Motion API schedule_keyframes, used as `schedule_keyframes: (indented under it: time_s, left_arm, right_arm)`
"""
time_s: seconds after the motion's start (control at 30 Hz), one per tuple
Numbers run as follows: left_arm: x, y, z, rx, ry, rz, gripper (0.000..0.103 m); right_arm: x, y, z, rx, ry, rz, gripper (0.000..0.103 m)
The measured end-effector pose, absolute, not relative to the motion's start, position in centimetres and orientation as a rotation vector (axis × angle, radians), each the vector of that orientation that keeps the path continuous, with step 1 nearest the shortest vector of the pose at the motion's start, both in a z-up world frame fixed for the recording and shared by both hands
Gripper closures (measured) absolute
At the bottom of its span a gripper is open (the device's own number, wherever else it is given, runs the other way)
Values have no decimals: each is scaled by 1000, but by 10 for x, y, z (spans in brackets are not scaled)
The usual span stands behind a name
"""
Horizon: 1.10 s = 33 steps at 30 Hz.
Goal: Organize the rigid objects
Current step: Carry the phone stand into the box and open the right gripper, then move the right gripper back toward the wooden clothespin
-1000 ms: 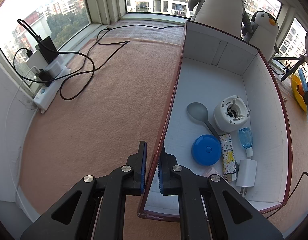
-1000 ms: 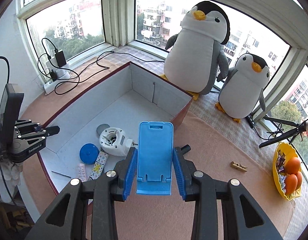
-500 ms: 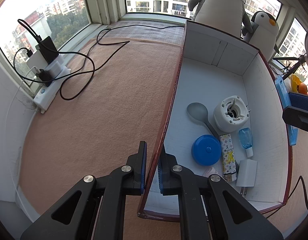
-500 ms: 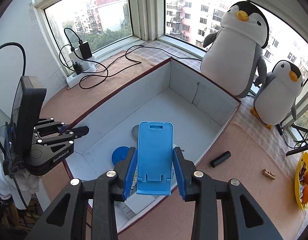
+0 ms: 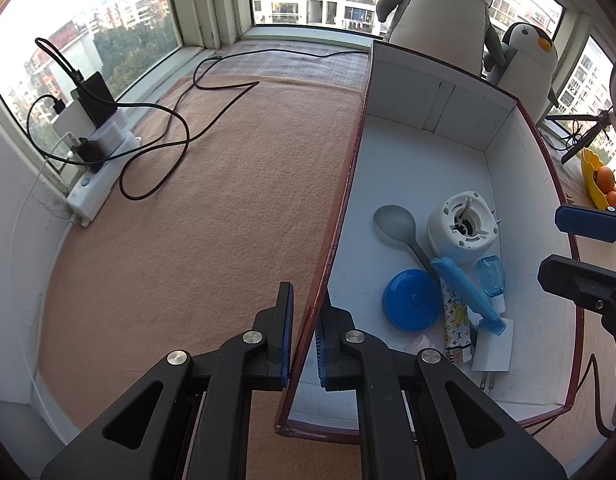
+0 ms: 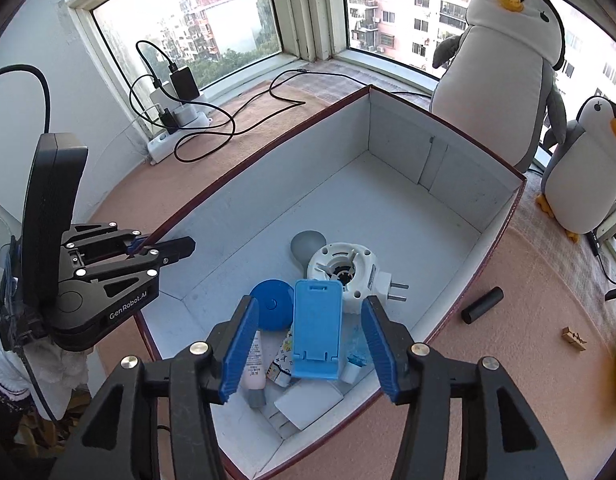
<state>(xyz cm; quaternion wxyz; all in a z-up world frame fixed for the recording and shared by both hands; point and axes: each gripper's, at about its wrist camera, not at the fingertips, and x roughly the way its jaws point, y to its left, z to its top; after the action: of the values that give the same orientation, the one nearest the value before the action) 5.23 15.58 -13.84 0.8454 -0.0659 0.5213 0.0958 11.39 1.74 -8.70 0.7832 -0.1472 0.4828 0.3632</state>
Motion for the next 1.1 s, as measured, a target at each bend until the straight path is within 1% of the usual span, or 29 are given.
schedule_keyframes:
  time_s: [0.63,1.1]
  left_arm:
    - [53,156,-138,-143,1105,204,94]
    - [54,158,-140,-155,1115,198,94]
  right_arm:
    - [118,-27,-69,-234,992,720,48]
    - [122,-138,-56,-143,924,531,48]
